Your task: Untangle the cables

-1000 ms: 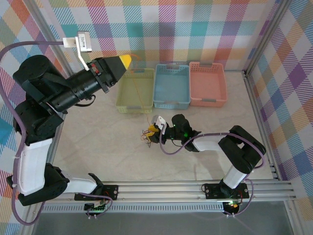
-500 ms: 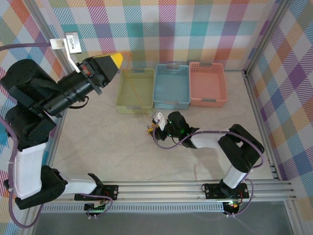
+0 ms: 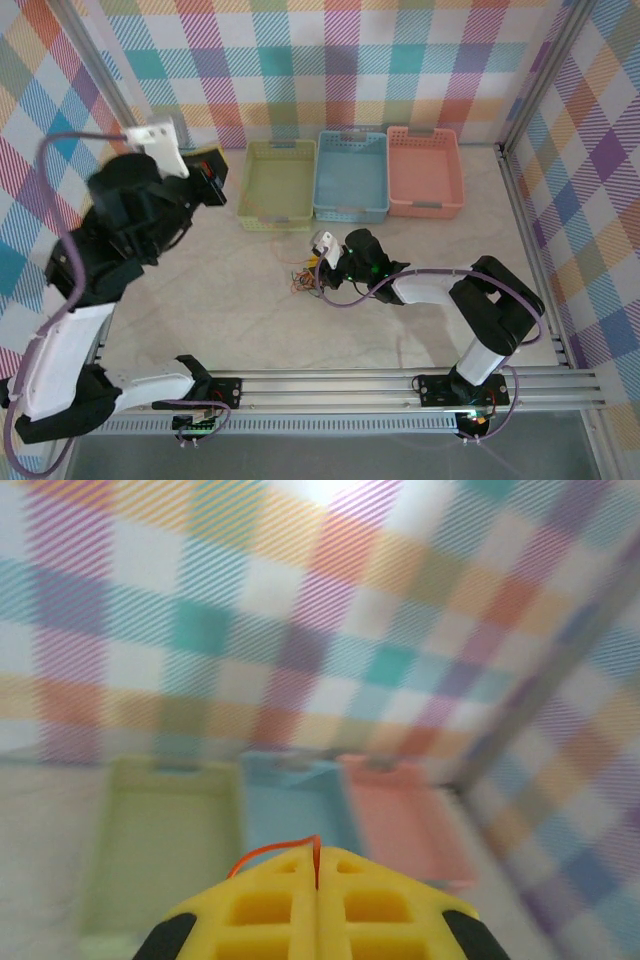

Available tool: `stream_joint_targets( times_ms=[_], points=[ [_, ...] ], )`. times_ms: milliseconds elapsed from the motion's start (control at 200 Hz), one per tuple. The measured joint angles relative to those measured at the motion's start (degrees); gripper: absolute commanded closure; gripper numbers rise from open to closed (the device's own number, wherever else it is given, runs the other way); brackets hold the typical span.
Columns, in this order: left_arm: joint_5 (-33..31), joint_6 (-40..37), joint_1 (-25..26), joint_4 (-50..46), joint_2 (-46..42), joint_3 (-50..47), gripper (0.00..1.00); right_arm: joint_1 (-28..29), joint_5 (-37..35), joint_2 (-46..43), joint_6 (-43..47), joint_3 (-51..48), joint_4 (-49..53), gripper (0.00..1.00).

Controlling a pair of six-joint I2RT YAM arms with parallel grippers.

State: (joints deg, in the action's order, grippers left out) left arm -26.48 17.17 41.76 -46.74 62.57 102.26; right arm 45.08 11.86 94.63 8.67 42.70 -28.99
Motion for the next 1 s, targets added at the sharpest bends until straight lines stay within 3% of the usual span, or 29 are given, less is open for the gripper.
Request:
stream_joint_targets(
  times_ms=[180, 440, 675, 710, 800, 875, 920, 1000],
  points=[
    [-4.94, 0.02, -2.97, -0.28, -8.33, -16.61, 1.00, 0.00, 0.57, -0.09, 0.00, -0.02, -0.07, 0.86],
    [-1.79, 0.39, -4.42, -0.87, -8.72, -16.17, 1.00, 0.00, 1.88, -0.39, 0.33, -0.90, -1.62, 1.00],
    [-1.29, 1.81, -5.07, -2.03, -7.87, -17.05, 0.97, 0.00, 1.88, -1.92, 0.37, -4.20, -5.73, 1.00],
    [-1.25, 2.71, -5.53, -2.10, -7.78, -18.40, 0.91, 0.00, 1.90, -2.19, 0.37, -4.61, -6.32, 1.00],
    [0.28, 4.76, -7.50, -2.29, -8.44, -25.35, 0.46, 0.00, 1.88, -2.51, 0.39, -5.14, -7.67, 1.00],
    [3.13, 6.69, -10.34, -2.32, -8.68, -32.79, 0.19, 0.00, 1.88, -2.51, 0.39, -5.16, -8.31, 1.00],
    [5.77, 7.76, -12.59, -2.34, -8.13, -37.07, 0.11, 0.00, 1.88, -2.56, 0.39, -5.16, -8.48, 1.00],
    [10.03, 9.38, -16.02, -2.64, -5.92, -43.04, 0.05, 0.00, 1.86, -2.56, 0.39, -5.16, -8.66, 1.00]
  ],
)
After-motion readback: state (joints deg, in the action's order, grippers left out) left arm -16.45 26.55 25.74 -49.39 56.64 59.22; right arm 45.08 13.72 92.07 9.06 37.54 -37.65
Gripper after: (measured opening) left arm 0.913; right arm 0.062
